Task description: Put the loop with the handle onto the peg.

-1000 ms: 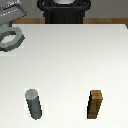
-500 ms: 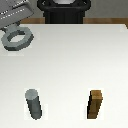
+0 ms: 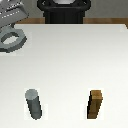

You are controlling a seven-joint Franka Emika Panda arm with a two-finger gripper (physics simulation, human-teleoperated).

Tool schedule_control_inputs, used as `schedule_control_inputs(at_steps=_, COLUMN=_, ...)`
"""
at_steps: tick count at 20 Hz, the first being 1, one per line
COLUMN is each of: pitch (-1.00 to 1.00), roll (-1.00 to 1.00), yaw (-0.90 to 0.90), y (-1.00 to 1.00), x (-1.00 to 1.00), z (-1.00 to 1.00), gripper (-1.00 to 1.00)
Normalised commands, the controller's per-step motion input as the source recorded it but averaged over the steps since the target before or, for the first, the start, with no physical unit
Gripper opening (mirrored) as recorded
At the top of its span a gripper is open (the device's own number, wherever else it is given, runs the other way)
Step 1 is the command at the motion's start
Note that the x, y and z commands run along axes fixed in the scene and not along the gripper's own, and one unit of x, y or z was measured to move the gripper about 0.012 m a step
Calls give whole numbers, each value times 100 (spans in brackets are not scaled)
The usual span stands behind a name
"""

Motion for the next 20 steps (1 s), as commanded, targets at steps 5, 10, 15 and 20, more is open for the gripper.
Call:
schedule_control_inputs(at_steps=5, pitch=0, roll=0, yaw=0, y=0, x=100, z=0, gripper=-100)
schedule_control_inputs(at_steps=10, pitch=0, roll=0, yaw=0, y=5, x=100, z=0, gripper=-100)
schedule_control_inputs(at_steps=15, pitch=0, roll=0, yaw=0, y=60, x=0, z=0, gripper=-100)
schedule_control_inputs(at_steps=20, pitch=0, roll=0, yaw=0, y=100, x=0, z=0, gripper=-100)
